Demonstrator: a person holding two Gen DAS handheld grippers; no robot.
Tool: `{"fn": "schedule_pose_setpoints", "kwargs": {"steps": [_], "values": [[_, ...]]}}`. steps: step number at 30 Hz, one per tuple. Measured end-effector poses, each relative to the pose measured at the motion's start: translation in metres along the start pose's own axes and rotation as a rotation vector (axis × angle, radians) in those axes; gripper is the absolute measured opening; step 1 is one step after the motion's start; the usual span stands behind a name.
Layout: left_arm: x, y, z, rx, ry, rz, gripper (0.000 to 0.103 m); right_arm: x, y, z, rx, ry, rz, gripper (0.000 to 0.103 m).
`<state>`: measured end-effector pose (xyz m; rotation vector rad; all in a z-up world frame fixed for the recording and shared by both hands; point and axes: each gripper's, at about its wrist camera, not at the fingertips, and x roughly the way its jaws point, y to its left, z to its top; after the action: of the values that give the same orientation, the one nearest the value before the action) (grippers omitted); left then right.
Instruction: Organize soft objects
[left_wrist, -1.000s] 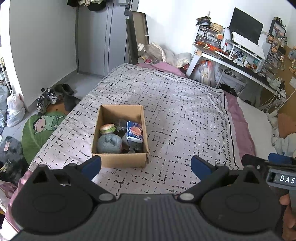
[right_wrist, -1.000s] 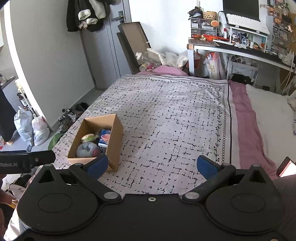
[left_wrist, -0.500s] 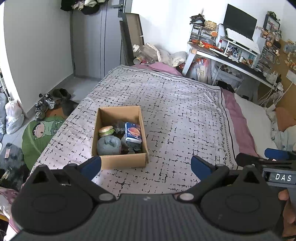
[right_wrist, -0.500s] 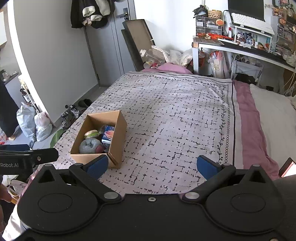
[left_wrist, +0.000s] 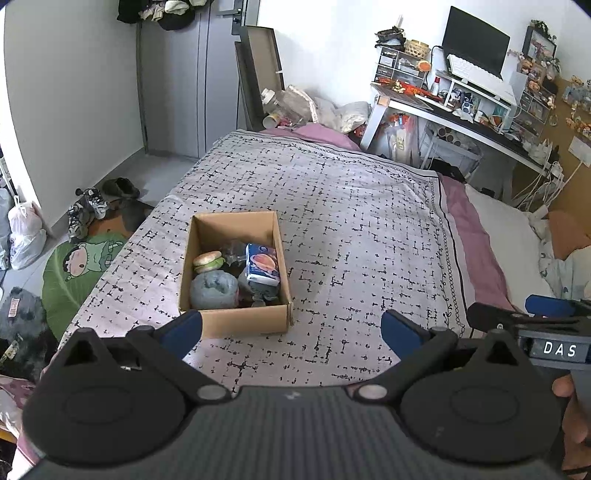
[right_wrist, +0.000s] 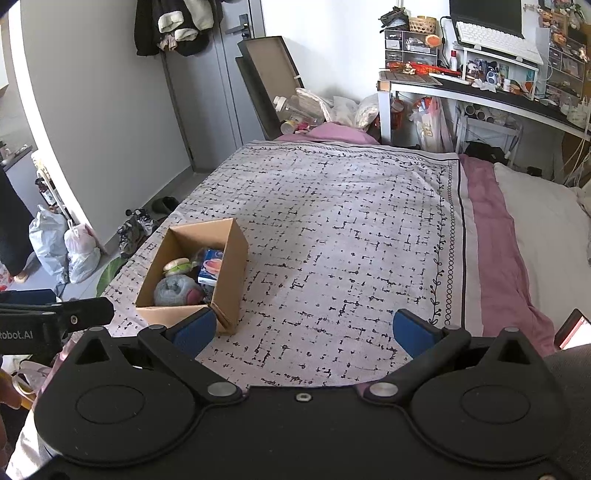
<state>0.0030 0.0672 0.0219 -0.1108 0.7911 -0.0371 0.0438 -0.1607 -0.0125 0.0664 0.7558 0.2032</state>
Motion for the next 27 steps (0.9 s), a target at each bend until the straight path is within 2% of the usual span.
{"fn": "schedule_pose_setpoints", "kwargs": {"steps": [27], "values": [[0.0007, -0.0042, 0.0008, 0.015, 0.006, 0.007, 0.102, -0.0015, -0.0064, 0.001, 0.024, -0.013, -0.013, 0.103]]}}
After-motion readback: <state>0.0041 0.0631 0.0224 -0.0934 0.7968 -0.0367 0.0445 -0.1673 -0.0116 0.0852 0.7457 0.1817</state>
